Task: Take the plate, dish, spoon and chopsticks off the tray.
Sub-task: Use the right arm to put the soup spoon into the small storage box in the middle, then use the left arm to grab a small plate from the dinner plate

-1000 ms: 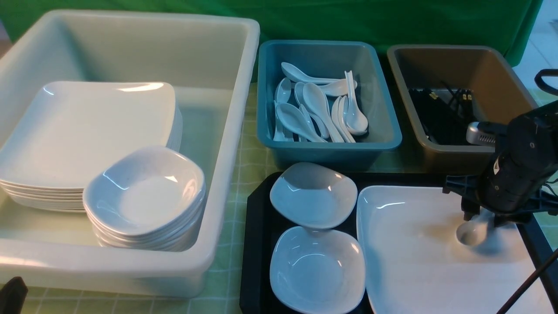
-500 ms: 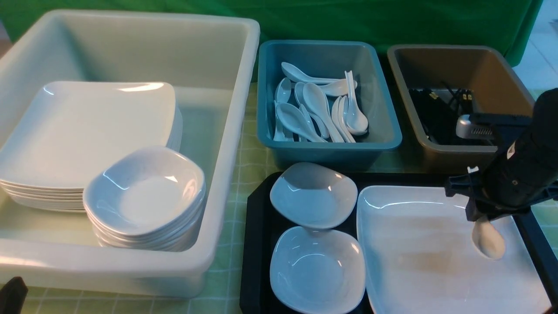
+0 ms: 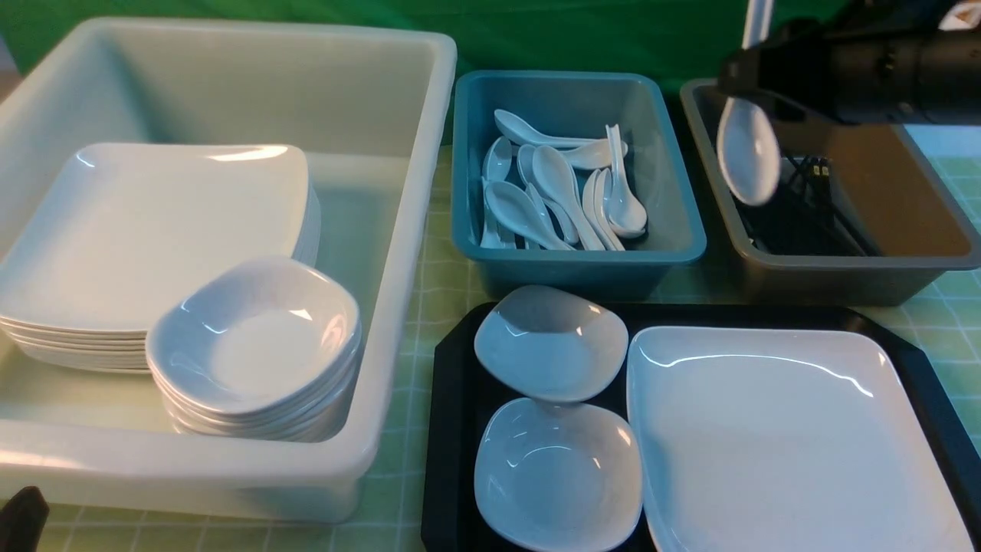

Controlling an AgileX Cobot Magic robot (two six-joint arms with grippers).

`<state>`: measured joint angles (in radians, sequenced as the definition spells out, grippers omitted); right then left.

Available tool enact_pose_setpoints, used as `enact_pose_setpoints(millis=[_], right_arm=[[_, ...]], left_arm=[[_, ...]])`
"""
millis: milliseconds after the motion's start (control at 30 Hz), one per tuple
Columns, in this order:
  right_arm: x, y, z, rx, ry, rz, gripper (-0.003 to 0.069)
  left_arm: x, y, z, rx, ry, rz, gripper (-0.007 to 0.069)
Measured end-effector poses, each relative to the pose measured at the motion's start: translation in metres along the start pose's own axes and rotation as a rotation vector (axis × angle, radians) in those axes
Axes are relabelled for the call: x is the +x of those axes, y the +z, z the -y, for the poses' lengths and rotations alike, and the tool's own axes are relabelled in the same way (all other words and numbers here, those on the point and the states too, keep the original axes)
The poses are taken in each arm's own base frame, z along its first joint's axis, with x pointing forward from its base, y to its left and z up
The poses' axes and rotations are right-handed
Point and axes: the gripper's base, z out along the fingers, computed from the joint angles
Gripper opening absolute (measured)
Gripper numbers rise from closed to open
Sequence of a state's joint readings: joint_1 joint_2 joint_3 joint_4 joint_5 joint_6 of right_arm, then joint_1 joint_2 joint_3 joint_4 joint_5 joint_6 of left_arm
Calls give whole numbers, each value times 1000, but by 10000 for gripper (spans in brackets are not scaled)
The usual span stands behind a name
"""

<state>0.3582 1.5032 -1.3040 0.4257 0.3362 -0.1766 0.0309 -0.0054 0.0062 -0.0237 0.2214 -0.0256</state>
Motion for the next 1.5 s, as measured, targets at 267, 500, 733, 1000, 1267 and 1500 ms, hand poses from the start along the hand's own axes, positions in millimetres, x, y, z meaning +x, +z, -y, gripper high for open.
enact_pose_setpoints(millis=[267, 500, 733, 1000, 1267, 1500], right_arm=[[8, 111, 15, 41, 26, 32, 180], [37, 148, 24, 51, 80, -87, 402], [5, 100, 7, -27, 5, -186, 297], [-41, -31, -28, -149, -234, -316, 8], [-19, -131, -36, -144, -304, -420, 1], [19, -200, -32, -90, -339, -369, 8]], left_arm=[[0, 0, 0, 0, 1, 0, 211], [0, 0, 0, 0, 2, 0, 211], [0, 0, 0, 0, 2, 0, 211], [0, 0, 0, 0, 3, 0, 211], [0, 0, 0, 0, 3, 0, 211], [0, 0, 0, 0, 3, 0, 211]])
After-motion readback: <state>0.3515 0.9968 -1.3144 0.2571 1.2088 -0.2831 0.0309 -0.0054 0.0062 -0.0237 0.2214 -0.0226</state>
